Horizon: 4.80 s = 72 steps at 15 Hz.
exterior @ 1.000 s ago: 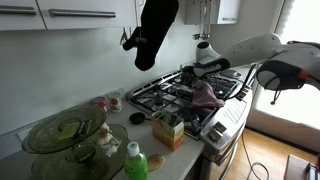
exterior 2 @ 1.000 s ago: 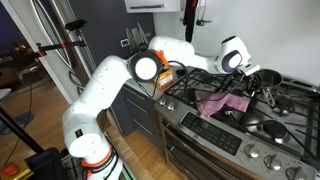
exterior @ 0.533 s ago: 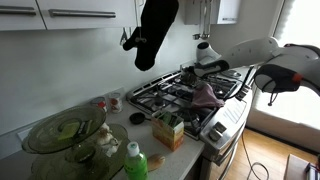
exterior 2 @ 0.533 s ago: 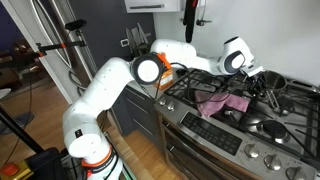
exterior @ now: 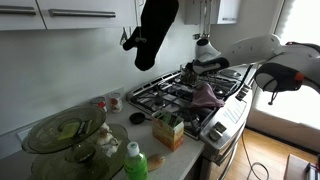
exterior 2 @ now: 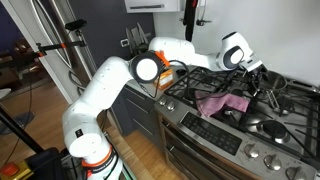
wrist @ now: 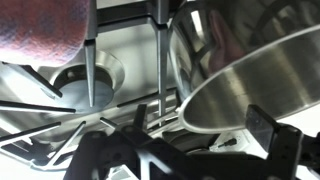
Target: Move the silver pot to the top right side of the stove, pick up the purple cloth and wipe the silver pot, put the purple cloth back on the job of the stove
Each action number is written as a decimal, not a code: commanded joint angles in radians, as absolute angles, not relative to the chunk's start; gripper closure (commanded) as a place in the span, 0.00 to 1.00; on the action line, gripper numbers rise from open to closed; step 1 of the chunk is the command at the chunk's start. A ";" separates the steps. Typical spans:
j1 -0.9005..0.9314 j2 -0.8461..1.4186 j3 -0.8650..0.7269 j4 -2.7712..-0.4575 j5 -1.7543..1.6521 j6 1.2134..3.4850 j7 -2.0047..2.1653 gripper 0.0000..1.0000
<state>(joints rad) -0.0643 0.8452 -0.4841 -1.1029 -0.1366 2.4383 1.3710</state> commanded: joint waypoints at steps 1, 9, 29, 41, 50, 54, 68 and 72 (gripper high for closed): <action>-0.016 0.783 -0.483 -1.162 -0.157 2.474 1.358 0.00; 0.062 0.793 -0.454 -1.173 -0.167 2.489 1.245 0.15; 0.070 0.945 -0.527 -1.137 -0.445 2.605 1.231 0.85; 0.084 0.858 -0.539 -1.201 -0.449 2.603 1.224 0.33; 0.041 0.771 -0.497 -1.241 -0.437 2.635 1.081 0.00; -0.048 0.787 -0.424 -1.240 -0.423 2.789 0.900 0.00; -0.187 0.800 -0.233 -1.247 -0.429 2.864 0.568 0.67; -0.231 0.799 -0.187 -1.249 -0.427 2.860 0.423 0.95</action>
